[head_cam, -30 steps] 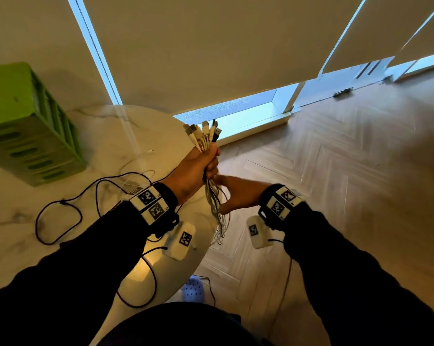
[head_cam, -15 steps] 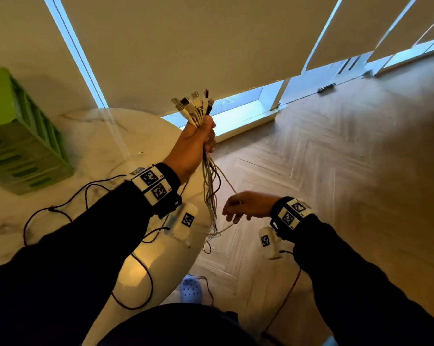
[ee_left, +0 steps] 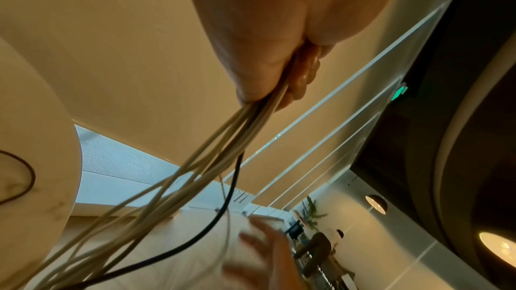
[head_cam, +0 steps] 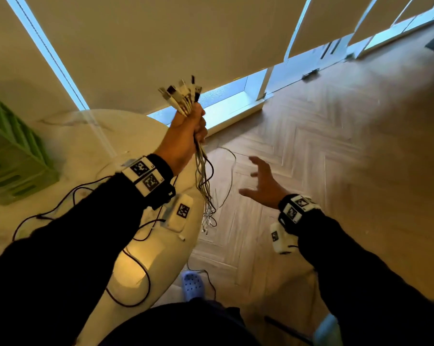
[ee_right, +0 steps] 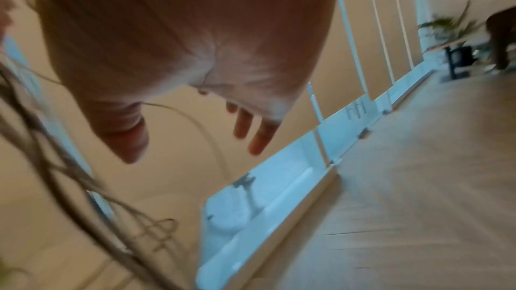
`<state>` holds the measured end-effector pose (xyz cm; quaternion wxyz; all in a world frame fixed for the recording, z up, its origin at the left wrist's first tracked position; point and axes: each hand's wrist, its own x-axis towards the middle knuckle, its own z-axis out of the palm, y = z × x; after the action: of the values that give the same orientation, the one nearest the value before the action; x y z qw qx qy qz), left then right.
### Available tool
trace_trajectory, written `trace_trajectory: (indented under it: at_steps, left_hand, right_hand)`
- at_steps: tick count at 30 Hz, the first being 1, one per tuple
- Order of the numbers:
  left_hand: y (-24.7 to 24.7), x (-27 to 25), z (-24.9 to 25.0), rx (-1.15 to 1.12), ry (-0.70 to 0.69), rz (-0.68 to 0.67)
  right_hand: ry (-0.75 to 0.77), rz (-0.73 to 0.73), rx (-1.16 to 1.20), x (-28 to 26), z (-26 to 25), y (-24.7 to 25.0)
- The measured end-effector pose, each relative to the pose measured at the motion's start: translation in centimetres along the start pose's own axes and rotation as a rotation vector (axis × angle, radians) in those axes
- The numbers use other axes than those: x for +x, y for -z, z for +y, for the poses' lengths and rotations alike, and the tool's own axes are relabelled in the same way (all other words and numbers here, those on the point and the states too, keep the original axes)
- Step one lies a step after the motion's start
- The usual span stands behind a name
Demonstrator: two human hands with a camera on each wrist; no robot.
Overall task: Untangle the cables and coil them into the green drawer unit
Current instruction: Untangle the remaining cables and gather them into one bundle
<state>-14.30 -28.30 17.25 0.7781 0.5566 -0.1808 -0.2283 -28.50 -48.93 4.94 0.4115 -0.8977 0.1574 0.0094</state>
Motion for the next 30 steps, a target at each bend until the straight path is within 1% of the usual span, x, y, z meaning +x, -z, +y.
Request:
trace_trajectory:
  at_steps: [2, 3, 4, 5, 6, 9, 10, 11, 12, 14, 15, 16, 18, 21, 24, 25, 26, 27, 28, 30]
  left_hand:
    - [-0.8, -0.8, -0.8, 0.076, 0.012, -0.081]
    - [-1.0, -1.2, -1.1, 0.1, 0.027, -0.109]
    - [-1.2, -1.6, -1.1, 0.121, 0.043, -0.128]
    - [-1.2, -1.8, -1.1, 0.137, 0.055, -0.138]
    - [-1.1, -1.9, -0.9, 0.144, 0.059, -0.141]
    - [0.0, -1.1, 0.6, 0.078, 0.027, -0.087]
    - [0.6, -0.7, 1.3, 0.031, 0.009, -0.057]
    - [1.2, -0.3, 2.0, -0.011, -0.007, -0.021]
    - [1.9, -0.1, 2.7, -0.039, -0.023, 0.022]
    - [3.2, 0.3, 3.6, -0.07, -0.047, 0.092]
    - [3.7, 0.4, 3.8, -0.083, -0.054, 0.112]
    - [4.0, 0.4, 3.9, -0.093, -0.057, 0.123]
    - [4.2, 0.3, 3.5, -0.093, -0.053, 0.123]
    - [3.6, -0.3, 2.1, -0.029, -0.038, 0.085]
    - [2.6, -1.0, 0.3, 0.066, -0.028, 0.017]
    - [2.5, -1.3, -0.4, 0.116, -0.02, -0.003]
    - [2.3, -1.6, -1.2, 0.162, -0.001, -0.024]
    - [2.2, -1.8, -2.1, 0.198, 0.028, -0.043]
    - [2.2, -2.1, -3.0, 0.227, 0.066, -0.049]
    - [1.8, -2.4, -4.6, 0.274, 0.164, -0.015]
  right_hand:
    - [0.223, 0.21, -0.032, 1.3, -2.1, -1.9]
    - [0.268, 0.287, -0.043, 2.1, -3.0, -2.4]
    - [0.253, 0.309, -0.051, 2.8, -4.1, -2.7]
    - [0.203, 0.265, -0.073, 3.3, -5.0, -2.7]
    - [0.149, 0.146, -0.103, 3.7, -5.7, -2.5]
    - [-0.068, -0.43, -0.063, 3.2, -5.3, -1.7]
    - [-0.152, -0.563, -0.063, 2.6, -4.3, -1.4]
    - [-0.22, -0.652, -0.098, 1.9, -2.9, -1.3]
    - [-0.258, -0.705, -0.176, 1.4, -1.4, -1.1]
    - [-0.289, -0.753, -0.424, 0.2, 2.0, -0.8]
    - [-0.303, -0.737, -0.53, -0.1, 3.6, -0.4]
    - [-0.328, -0.687, -0.579, -0.3, 5.0, 0.1]
    - [-0.372, -0.525, -0.592, -0.2, 6.9, 1.2]
    - [-0.366, -0.237, -0.488, 1.0, 7.0, 2.2]
    - [-0.258, 0.122, -0.303, 2.4, 4.8, 3.5]
    - [-0.213, 0.21, -0.257, 2.7, 3.6, 4.1]
    - [-0.161, 0.256, -0.225, 3.0, 2.3, 4.7]
    - [-0.106, 0.257, -0.212, 3.1, 0.8, 5.1]
    - [-0.046, 0.216, -0.218, 3.3, -0.8, 5.1]
    - [0.094, 0.095, -0.236, 2.9, -4.5, 4.3]
